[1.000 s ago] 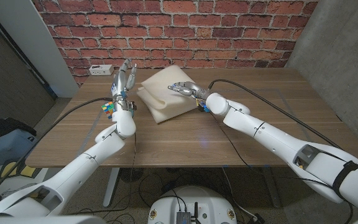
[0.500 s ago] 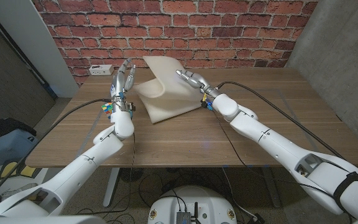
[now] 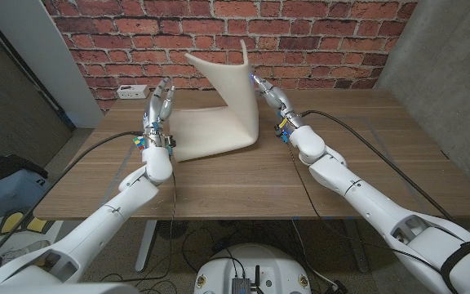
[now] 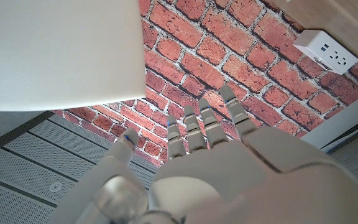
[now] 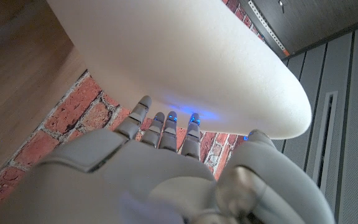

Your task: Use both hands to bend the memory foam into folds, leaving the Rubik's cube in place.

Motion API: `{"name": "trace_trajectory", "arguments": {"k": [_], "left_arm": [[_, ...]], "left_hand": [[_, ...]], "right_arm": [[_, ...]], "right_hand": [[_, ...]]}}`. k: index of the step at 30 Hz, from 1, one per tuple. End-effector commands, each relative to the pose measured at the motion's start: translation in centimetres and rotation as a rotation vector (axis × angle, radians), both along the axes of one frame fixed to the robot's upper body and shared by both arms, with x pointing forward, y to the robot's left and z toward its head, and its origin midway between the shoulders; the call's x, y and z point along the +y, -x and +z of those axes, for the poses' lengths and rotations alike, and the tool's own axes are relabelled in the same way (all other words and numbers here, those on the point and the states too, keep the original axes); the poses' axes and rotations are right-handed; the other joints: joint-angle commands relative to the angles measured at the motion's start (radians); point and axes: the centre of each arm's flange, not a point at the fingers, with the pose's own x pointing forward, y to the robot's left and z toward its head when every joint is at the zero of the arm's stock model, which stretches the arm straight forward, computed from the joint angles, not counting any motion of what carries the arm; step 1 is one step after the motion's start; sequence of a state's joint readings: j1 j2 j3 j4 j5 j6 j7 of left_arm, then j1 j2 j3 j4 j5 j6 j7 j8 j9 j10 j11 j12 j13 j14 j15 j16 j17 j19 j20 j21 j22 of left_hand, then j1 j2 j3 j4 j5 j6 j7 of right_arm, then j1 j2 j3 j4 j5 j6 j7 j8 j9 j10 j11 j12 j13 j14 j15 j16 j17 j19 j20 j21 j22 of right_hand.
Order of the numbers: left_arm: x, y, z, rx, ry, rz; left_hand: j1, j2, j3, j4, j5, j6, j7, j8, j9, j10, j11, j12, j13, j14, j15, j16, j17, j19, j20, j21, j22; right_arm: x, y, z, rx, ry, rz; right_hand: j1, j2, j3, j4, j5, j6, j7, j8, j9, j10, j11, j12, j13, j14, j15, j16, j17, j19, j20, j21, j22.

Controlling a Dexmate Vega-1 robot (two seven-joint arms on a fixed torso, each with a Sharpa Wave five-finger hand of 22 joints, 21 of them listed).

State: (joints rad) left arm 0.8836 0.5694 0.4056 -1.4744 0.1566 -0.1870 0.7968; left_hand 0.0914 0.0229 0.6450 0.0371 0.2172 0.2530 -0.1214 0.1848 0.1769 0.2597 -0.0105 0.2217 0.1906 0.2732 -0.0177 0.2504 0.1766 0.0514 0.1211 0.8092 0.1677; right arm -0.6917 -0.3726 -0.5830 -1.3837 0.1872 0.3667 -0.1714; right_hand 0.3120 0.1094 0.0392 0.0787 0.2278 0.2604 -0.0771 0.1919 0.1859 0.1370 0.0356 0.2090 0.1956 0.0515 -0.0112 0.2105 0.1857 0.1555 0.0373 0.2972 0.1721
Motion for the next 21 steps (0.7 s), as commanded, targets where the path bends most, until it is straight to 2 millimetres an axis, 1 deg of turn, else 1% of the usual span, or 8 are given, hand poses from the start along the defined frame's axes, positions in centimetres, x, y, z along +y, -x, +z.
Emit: {"name": "trace_trajectory", "arguments": {"k": [1,3,5,7,8,9,12,21], "left_arm": [[0.6,0.7,-0.1,-0.008,0.007,-0.025],[0.7,0.9,-0.1,-0.009,0.009,-0.027],[0.8,1.0,-0.1,-0.008,0.008,-0.033],[1.0,1.2,-0.2,-0.008,0.006,-0.035],[1.0,1.3,-0.3,-0.007,0.007,-0.040],[1.1,1.3,-0.3,-0.007,0.008,-0.044],[1.4,1.7,-0.5,-0.006,0.006,-0.050],[2.6,2.5,-1.0,-0.003,-0.001,-0.058]], "left_hand": [[0.013,0.000,0.002,-0.007,-0.004,0.003,-0.003,-0.002,0.001,-0.006,-0.002,-0.001,0.003,-0.003,0.000,-0.008,0.003,-0.004,-0.003,-0.008,0.003],[0.012,0.000,0.002,-0.008,-0.004,0.002,-0.002,-0.002,0.001,-0.006,0.000,-0.001,0.003,-0.003,0.002,-0.010,0.003,-0.004,-0.003,-0.011,0.003],[0.012,-0.001,0.002,-0.008,-0.004,0.002,-0.002,-0.002,0.001,-0.006,0.001,-0.001,0.003,-0.004,0.002,-0.011,0.002,-0.004,-0.003,-0.012,0.003],[0.012,-0.001,0.002,-0.009,-0.005,0.002,-0.003,-0.002,0.001,-0.006,0.000,-0.002,0.003,-0.004,0.001,-0.013,0.002,-0.003,-0.003,-0.013,0.004],[0.012,-0.001,0.002,-0.009,-0.005,0.002,-0.003,-0.002,0.001,-0.005,0.000,-0.002,0.003,-0.005,0.000,-0.014,0.002,-0.002,-0.004,-0.013,0.004],[0.012,-0.001,0.002,-0.009,-0.005,0.001,-0.003,-0.002,0.001,-0.006,0.000,-0.002,0.003,-0.005,0.000,-0.014,0.002,-0.003,-0.004,-0.014,0.004],[0.011,-0.001,0.001,-0.010,-0.005,0.001,-0.003,-0.002,0.001,-0.007,-0.001,-0.003,0.003,-0.004,0.000,-0.015,0.002,-0.002,-0.004,-0.016,0.004],[0.010,-0.002,0.001,-0.012,-0.005,0.002,-0.003,-0.001,0.001,-0.006,0.003,-0.004,0.003,-0.004,0.000,-0.020,0.001,-0.002,-0.004,-0.021,0.004]], "right_arm": [[-3.1,2.1,-0.3,-0.058,-0.185,-0.008],[-3.5,2.5,-0.4,-0.062,-0.208,-0.015],[-3.8,2.9,-0.5,-0.063,-0.225,-0.029],[-4.0,3.3,-0.6,-0.060,-0.235,-0.032],[-4.1,3.5,-0.7,-0.061,-0.241,-0.038],[-4.2,3.7,-0.8,-0.062,-0.241,-0.042],[-4.6,4.2,-1.0,-0.065,-0.260,-0.061],[-6.2,6.0,-2.2,-0.081,-0.311,-0.160]], "right_hand": [[0.012,-0.001,0.003,-0.007,0.007,-0.003,-0.006,-0.001,0.002,0.000,-0.006,-0.005,-0.001,-0.004,-0.008,-0.006,0.001,-0.010,-0.004,-0.011,0.002],[0.014,-0.002,0.003,-0.009,0.008,-0.002,-0.009,-0.001,0.002,-0.001,-0.010,-0.006,-0.001,-0.006,-0.009,-0.008,0.000,-0.020,0.003,-0.018,0.002],[0.016,-0.004,0.004,-0.012,0.010,-0.002,-0.011,-0.001,0.001,-0.003,-0.013,-0.008,-0.002,-0.006,-0.010,-0.010,-0.001,-0.046,0.023,-0.033,0.002],[0.017,-0.006,0.003,-0.015,0.013,-0.003,-0.013,-0.001,0.001,-0.001,-0.021,-0.008,-0.003,-0.010,0.002,-0.014,-0.002,-0.069,0.055,-0.049,0.002],[0.016,-0.007,0.002,-0.016,0.014,-0.004,-0.016,-0.001,0.000,-0.003,-0.035,-0.009,-0.003,-0.016,0.010,-0.016,-0.002,-0.080,0.070,-0.057,0.002],[0.016,-0.007,0.002,-0.017,0.015,-0.004,-0.016,-0.001,0.000,-0.002,-0.036,-0.009,-0.003,-0.016,0.013,-0.016,-0.001,-0.085,0.077,-0.061,0.002],[0.016,-0.008,0.002,-0.018,0.015,-0.006,-0.018,-0.002,0.000,0.001,-0.034,-0.008,-0.003,-0.016,0.017,-0.016,-0.001,-0.089,0.081,-0.064,0.002],[0.021,-0.008,0.004,-0.023,0.016,-0.005,-0.016,-0.001,0.000,0.001,-0.032,-0.009,-0.003,-0.034,0.018,-0.022,-0.002,-0.101,0.071,-0.073,0.003]]}}
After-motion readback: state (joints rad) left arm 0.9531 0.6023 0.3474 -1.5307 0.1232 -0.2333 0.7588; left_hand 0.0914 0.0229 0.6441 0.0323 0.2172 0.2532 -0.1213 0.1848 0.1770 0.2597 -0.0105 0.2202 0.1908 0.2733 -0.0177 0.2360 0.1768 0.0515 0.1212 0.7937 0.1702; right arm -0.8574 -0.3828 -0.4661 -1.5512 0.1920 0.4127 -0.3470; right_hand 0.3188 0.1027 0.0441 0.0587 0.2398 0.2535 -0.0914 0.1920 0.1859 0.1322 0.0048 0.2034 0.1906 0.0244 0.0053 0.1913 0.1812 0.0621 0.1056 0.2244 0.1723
